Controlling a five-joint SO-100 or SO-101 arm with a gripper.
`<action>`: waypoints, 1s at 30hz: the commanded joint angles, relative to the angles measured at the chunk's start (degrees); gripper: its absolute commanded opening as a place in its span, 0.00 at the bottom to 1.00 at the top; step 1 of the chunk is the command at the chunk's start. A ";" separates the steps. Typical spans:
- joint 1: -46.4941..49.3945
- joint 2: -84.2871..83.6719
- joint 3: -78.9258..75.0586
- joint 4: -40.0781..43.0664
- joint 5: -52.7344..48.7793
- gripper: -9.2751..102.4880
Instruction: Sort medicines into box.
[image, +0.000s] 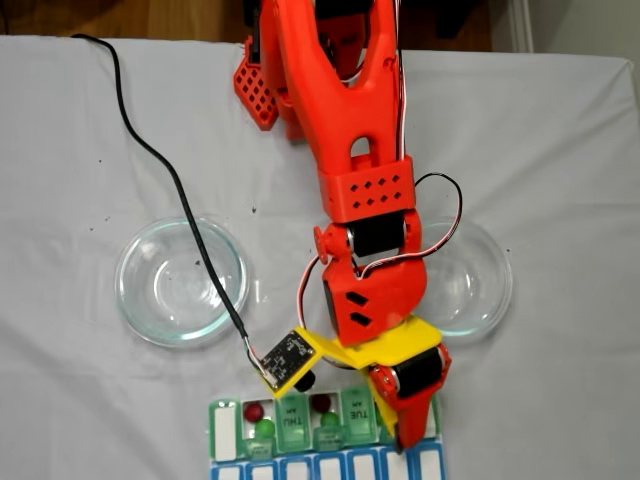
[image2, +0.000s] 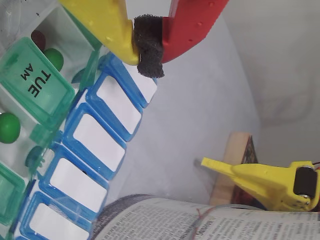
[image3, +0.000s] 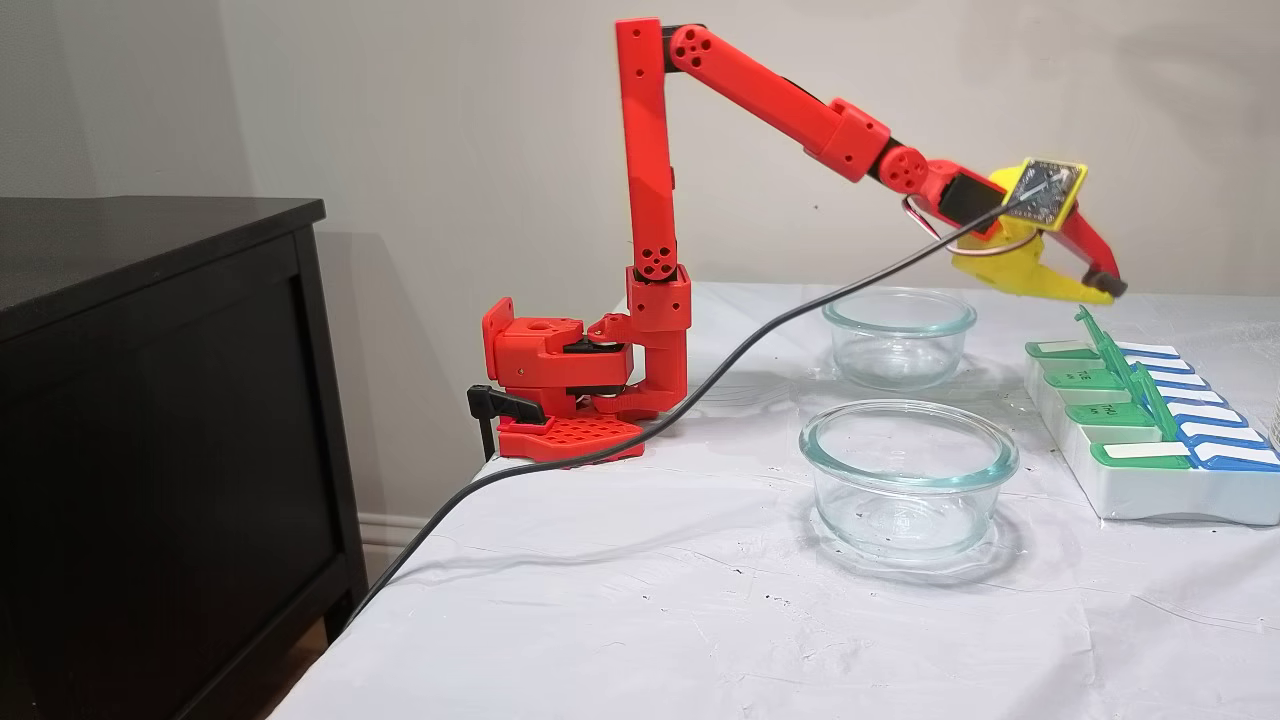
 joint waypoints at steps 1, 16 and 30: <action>-0.44 1.67 -7.21 3.96 1.32 0.08; -1.67 -1.85 -15.56 28.56 3.87 0.08; 0.18 -5.71 -17.75 38.41 3.78 0.08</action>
